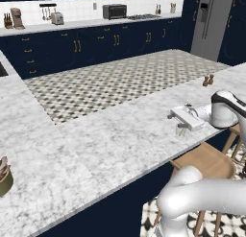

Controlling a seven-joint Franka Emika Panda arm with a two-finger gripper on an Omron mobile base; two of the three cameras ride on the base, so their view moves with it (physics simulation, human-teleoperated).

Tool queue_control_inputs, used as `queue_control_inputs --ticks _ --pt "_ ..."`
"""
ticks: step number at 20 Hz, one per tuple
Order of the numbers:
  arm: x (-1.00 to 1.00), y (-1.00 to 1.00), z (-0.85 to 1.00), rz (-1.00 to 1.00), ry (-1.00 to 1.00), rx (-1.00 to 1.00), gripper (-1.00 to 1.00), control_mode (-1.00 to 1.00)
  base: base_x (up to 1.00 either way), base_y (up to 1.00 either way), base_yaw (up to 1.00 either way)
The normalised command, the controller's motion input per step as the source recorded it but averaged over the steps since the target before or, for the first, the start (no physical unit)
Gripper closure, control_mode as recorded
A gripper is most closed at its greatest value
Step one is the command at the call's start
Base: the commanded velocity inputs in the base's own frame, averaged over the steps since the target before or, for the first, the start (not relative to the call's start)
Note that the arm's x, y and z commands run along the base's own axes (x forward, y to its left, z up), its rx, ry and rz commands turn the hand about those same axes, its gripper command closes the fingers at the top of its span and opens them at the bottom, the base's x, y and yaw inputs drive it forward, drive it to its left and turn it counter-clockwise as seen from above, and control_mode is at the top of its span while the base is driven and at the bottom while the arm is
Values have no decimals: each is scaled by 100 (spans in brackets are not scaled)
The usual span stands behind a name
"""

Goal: Take a straw from the drawer in front and place it inside the glass cup on the dining counter.

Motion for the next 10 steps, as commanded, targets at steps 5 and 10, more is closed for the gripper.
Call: queue_control_inputs --ticks 5,10 --pt "-10 13 -17 0 5 -8 -100 -100 0 0 0" --pt "-21 9 -27 0 3 -8 -100 -100 0 0 0"
